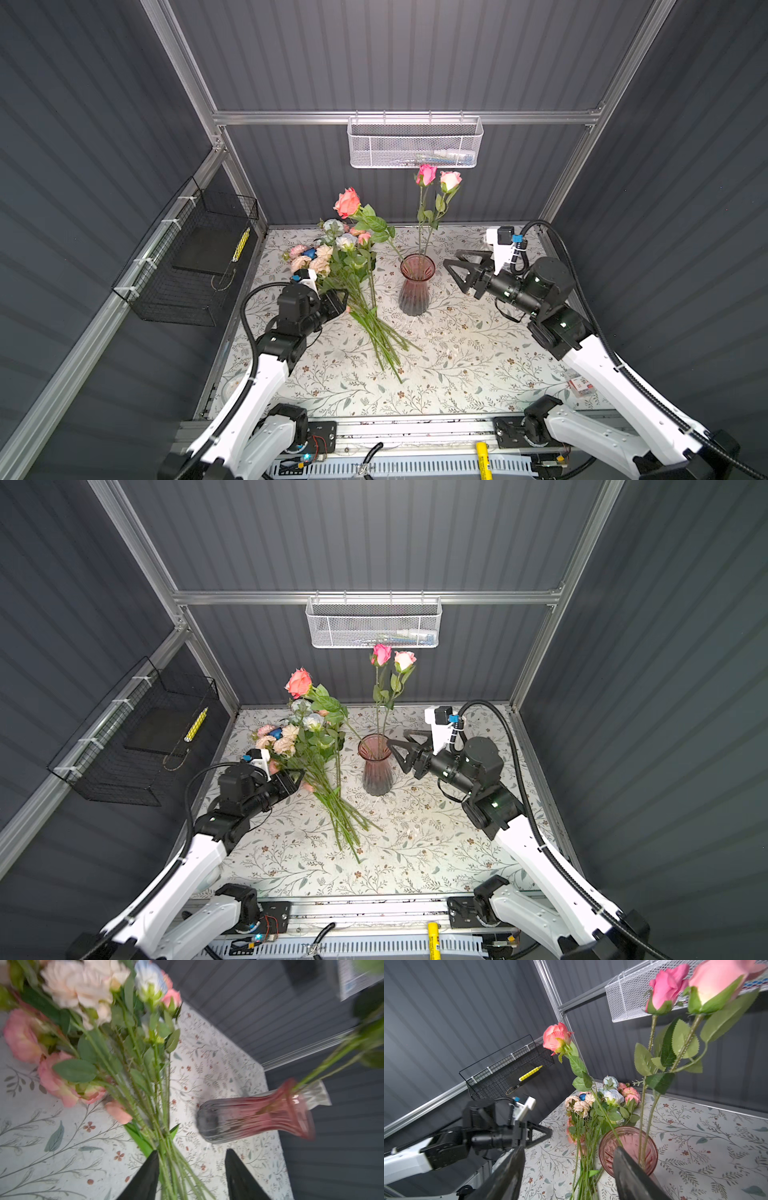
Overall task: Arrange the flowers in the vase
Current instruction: 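Grasp the bunch stems with the left gripper and pull up white roses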
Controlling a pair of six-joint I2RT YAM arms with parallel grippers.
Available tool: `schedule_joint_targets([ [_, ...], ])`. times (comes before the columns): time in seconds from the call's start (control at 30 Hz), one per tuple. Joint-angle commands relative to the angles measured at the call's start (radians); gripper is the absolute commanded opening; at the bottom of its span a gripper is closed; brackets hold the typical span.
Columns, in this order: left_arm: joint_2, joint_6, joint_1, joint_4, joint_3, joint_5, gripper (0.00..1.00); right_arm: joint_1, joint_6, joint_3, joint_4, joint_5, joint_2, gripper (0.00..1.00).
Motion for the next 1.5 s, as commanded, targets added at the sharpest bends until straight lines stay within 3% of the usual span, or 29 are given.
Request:
schedule_joint_targets([
  [0.0, 0.111, -0.045, 0.005, 0.177, -0.045, 0.03, 0.51, 0.0, 0.023, -0.022, 0.01, -0.009, -0.051, 0.68],
  [0.27, 0.4, -0.112, 0.005, 0.401, -0.05, 0.079, 0.45, 0.0, 0.009, -0.038, -0.01, 0.005, -0.097, 0.68],
  [0.57, 0.444, -0.093, 0.005, 0.401, -0.046, 0.037, 0.25, -0.001, -0.002, -0.044, -0.01, 0.014, -0.117, 0.68],
  [0.77, 0.473, -0.09, 0.006, 0.427, -0.055, 0.043, 0.2, 0.0, 0.007, -0.039, -0.007, 0.005, -0.117, 0.68],
  [0.9, 0.476, -0.088, 0.005, 0.429, -0.052, 0.04, 0.09, 0.0, 0.009, -0.035, -0.007, 0.01, -0.123, 0.68],
  [1.0, 0.453, -0.086, 0.005, 0.411, -0.053, 0.033, 0.0, 0.0, 0.01, -0.029, -0.008, 0.01, -0.126, 0.67],
  [1.47, -0.022, -0.012, 0.005, 0.128, -0.01, -0.123, 0.0, 0.0, 0.024, -0.025, 0.006, 0.006, -0.138, 0.68],
])
